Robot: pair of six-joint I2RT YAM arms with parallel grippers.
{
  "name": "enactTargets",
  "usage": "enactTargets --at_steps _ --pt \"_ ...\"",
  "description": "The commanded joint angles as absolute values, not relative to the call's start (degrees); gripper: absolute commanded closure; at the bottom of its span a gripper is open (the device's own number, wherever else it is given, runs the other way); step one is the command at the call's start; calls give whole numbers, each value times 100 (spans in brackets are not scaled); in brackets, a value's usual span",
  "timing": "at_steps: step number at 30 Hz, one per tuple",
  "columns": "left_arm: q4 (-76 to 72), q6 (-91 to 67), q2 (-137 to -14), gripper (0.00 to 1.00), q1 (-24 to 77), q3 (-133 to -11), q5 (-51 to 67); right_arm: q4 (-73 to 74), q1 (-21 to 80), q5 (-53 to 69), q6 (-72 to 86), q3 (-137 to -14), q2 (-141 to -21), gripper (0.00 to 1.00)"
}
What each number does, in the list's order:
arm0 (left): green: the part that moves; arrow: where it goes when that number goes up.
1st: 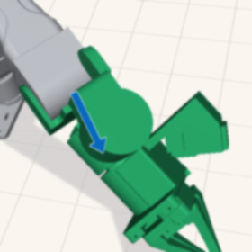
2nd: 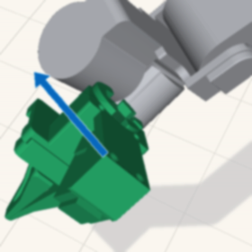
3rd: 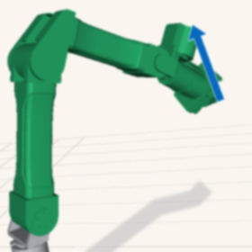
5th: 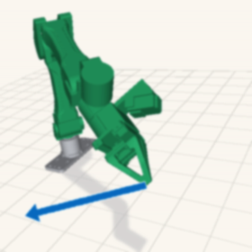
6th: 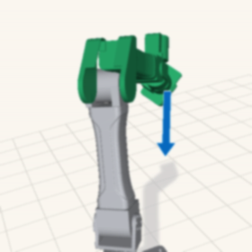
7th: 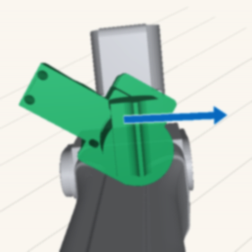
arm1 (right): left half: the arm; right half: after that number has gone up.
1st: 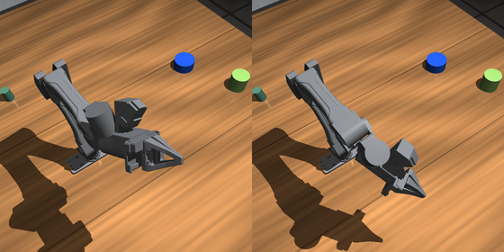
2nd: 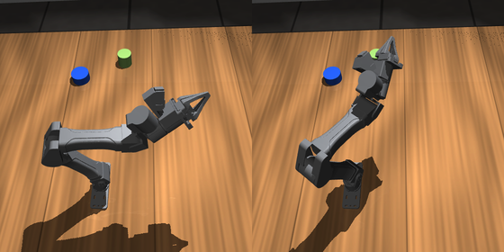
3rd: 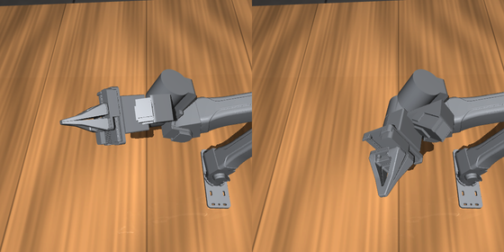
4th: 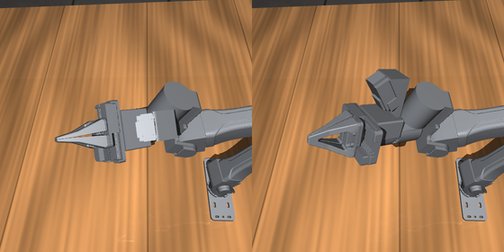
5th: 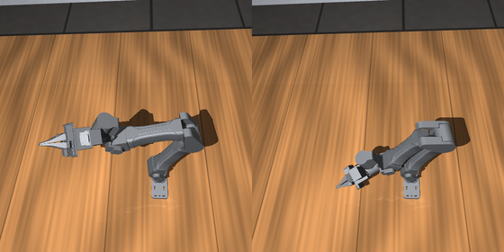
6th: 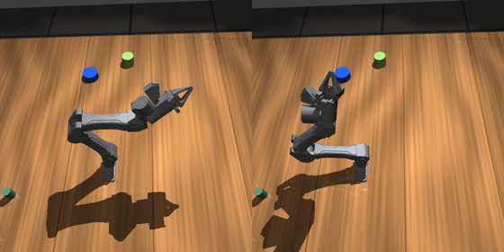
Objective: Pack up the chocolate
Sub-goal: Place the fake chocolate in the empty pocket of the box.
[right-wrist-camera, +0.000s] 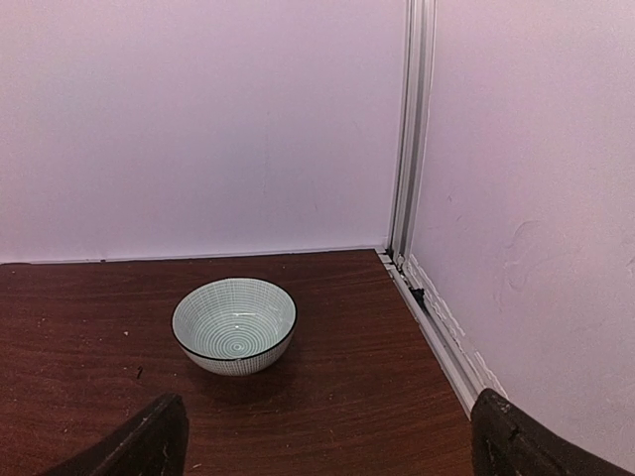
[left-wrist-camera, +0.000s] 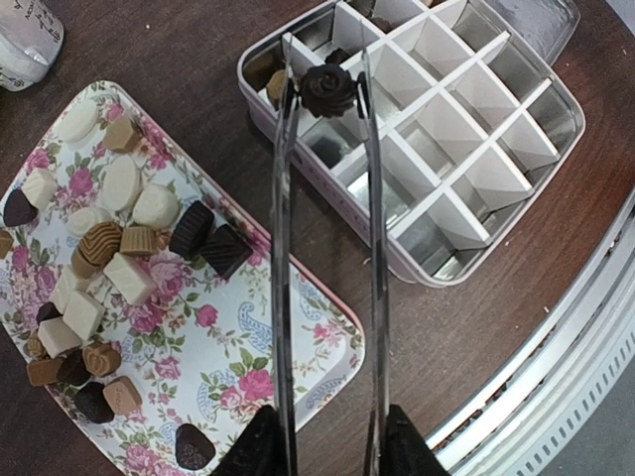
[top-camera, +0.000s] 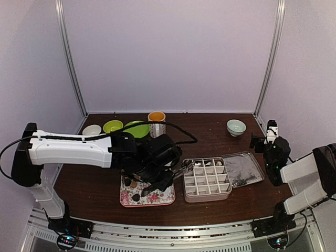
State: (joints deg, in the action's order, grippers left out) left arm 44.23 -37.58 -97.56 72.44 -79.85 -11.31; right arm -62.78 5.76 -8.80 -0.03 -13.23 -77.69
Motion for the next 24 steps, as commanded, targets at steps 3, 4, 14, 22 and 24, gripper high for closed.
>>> enactTargets --at_steps 3,4,14,22,24 --pt "4387 -3626 -9677 64 7268 -8248 -1126 -6282 545 -905 0 -1401 -7778 0" --pt "4397 -3627 -9677 64 7264 -8245 -1120 -6283 541 -905 -4 -1398 -7778 0" --pt "4440 -3729 -9462 66 7269 -8109 -1170 -6279 545 -905 0 -1399 -7781 0" --pt "4841 -3986 -9004 67 7273 -7736 -1377 -6282 545 -905 -1 -1401 -7779 0" --pt "4913 -4084 -8870 67 7275 -7591 -1431 -6284 545 -903 -1 -1400 -7781 0"
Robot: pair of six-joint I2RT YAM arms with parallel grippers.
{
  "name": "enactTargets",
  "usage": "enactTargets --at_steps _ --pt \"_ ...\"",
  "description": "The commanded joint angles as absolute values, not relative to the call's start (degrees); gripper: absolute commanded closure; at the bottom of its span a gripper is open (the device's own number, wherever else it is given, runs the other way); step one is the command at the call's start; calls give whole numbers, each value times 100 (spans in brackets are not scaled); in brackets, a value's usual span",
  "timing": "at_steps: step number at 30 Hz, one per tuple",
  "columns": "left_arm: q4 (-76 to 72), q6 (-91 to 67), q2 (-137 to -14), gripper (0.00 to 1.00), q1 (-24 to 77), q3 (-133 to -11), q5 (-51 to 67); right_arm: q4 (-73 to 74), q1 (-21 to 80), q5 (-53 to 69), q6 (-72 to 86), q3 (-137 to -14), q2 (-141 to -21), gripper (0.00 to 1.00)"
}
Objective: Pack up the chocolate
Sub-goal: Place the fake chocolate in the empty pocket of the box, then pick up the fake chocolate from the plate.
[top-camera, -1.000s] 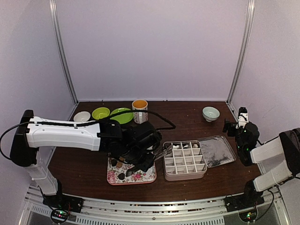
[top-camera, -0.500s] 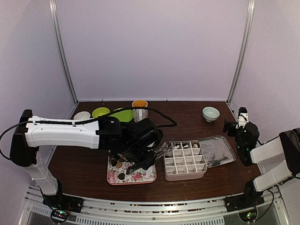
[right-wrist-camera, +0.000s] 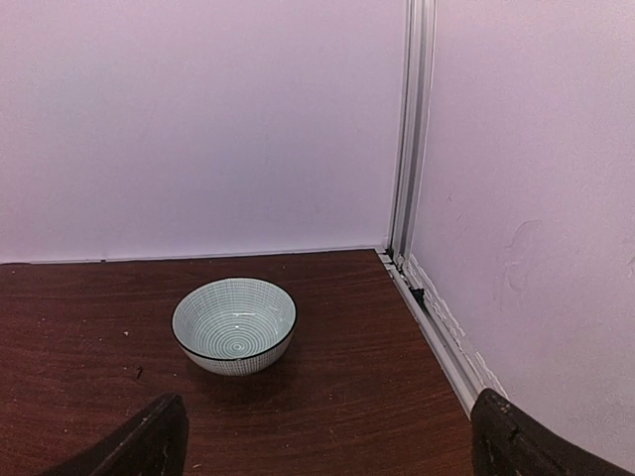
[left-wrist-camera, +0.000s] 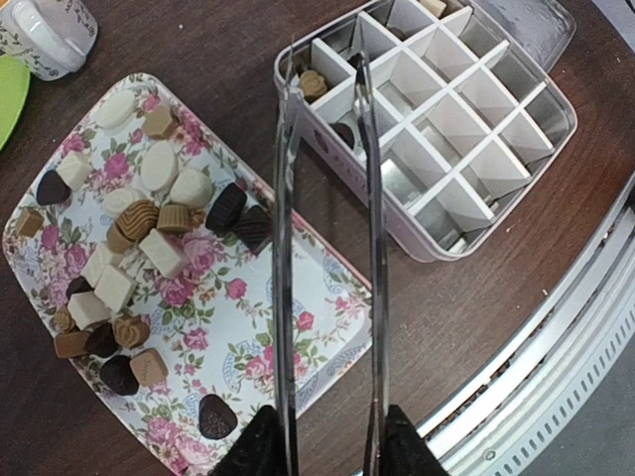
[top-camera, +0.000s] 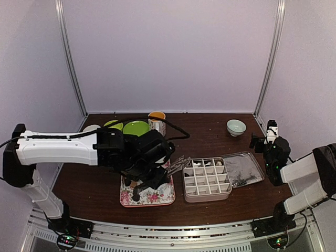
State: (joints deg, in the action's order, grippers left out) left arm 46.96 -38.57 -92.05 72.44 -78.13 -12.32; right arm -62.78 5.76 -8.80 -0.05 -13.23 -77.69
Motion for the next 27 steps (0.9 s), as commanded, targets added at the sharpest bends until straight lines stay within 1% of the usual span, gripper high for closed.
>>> enactTargets --at_steps 1,12,18,27 --pt "4958 -4139 -8798 67 7269 -7522 -1472 -6289 542 -904 0 -1399 -7783 0" --pt "5614 -4478 -8336 66 7264 -6980 -1696 -6281 545 -904 0 -1399 -7778 0" --pt "6046 -4430 -8412 64 7124 -7016 -1749 -6279 545 -903 -3 -1401 -7781 0" --pt "6012 -4524 -8711 63 7077 -7008 -1726 -6277 545 -900 0 -1400 -7776 0"
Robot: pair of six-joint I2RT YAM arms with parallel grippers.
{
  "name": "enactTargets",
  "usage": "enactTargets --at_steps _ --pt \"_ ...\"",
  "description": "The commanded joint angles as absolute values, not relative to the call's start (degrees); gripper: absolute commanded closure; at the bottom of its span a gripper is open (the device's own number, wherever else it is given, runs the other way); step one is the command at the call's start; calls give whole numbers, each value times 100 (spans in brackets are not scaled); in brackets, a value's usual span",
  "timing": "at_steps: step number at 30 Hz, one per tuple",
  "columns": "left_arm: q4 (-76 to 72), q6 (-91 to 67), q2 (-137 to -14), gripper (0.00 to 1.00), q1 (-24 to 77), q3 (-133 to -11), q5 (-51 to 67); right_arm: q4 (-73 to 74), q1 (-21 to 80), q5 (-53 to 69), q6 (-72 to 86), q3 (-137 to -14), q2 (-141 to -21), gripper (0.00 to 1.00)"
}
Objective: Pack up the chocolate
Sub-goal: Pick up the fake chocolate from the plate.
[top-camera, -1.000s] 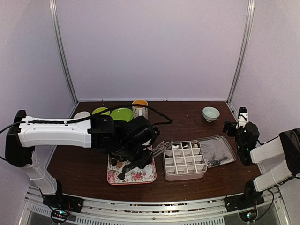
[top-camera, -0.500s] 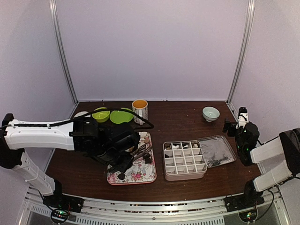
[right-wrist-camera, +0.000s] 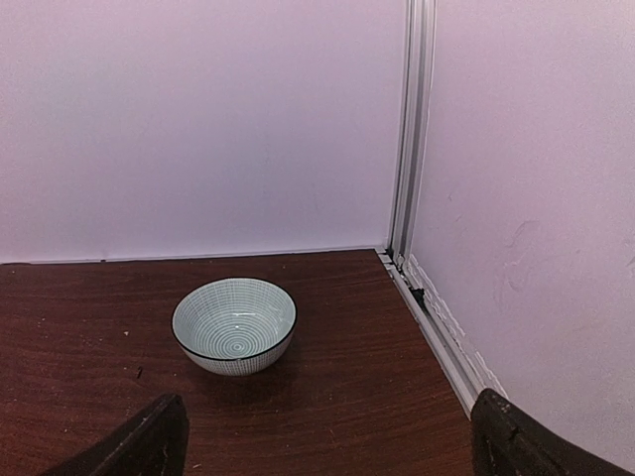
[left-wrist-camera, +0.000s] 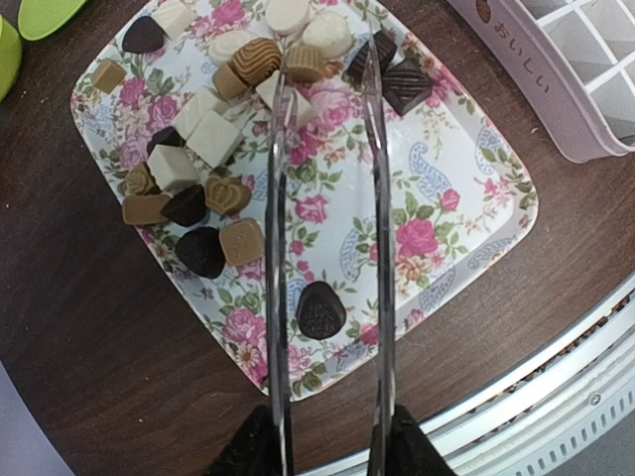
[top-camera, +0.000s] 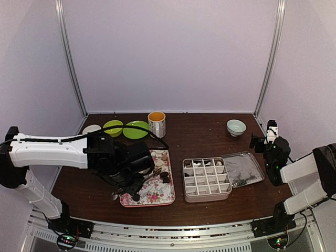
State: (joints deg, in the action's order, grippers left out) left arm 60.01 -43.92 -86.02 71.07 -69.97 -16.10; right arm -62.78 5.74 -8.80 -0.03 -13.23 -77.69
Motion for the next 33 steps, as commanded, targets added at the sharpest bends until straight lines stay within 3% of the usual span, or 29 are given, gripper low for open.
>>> enactTargets --at_steps 1,28,33 --pt "6012 -4569 -8728 62 7071 -6991 -1745 -6283 545 -905 0 -1399 -7778 0" --pt "6041 -5043 -9342 62 6908 -7167 -2116 -6280 547 -898 0 -1396 -7782 0" --pt "6178 -5075 -9377 68 6906 -7207 -2162 -6284 548 -905 0 -1403 -7778 0"
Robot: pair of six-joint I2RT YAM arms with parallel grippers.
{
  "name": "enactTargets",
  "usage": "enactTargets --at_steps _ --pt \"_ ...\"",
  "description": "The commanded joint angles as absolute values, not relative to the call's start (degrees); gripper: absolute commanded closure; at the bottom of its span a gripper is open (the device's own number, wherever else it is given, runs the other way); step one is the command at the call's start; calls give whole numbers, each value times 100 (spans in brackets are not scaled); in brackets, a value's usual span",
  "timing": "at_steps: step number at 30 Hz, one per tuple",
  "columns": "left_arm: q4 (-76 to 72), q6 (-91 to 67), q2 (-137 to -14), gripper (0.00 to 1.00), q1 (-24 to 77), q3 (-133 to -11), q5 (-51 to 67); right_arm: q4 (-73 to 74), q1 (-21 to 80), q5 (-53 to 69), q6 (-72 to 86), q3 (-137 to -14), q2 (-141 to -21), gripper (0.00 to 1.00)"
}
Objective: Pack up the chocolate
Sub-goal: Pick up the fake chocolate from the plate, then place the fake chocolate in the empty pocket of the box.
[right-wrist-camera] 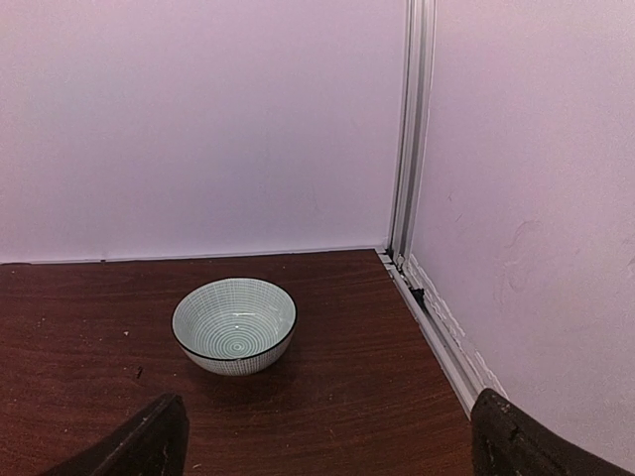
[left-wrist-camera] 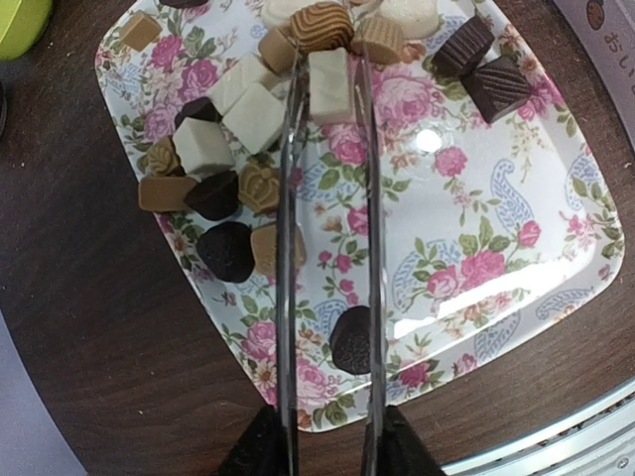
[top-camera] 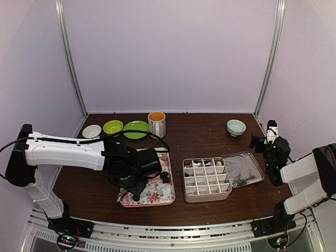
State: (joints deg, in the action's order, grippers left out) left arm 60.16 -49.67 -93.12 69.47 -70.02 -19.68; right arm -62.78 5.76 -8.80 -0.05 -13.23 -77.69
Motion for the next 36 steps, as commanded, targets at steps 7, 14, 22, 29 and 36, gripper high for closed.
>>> enactTargets --at_steps 7,14,22,29,36 --pt "6275 -5085 -9123 74 6933 -7225 -2097 -6283 550 -905 -1 -1404 -7779 0" --pt "6341 -4918 -8739 74 7026 -7458 -2177 -6281 544 -903 -1 -1406 -7779 0" --pt "5995 -4537 -8570 75 7121 -7725 -2216 -6283 548 -904 0 -1401 -7780 0" --pt "4738 -3918 -8679 76 7231 -7873 -1843 -6281 545 -905 0 -1398 -7780 0" --pt "3813 -3508 -9177 76 7265 -8010 -1449 -6279 545 -904 0 -1401 -7778 0"
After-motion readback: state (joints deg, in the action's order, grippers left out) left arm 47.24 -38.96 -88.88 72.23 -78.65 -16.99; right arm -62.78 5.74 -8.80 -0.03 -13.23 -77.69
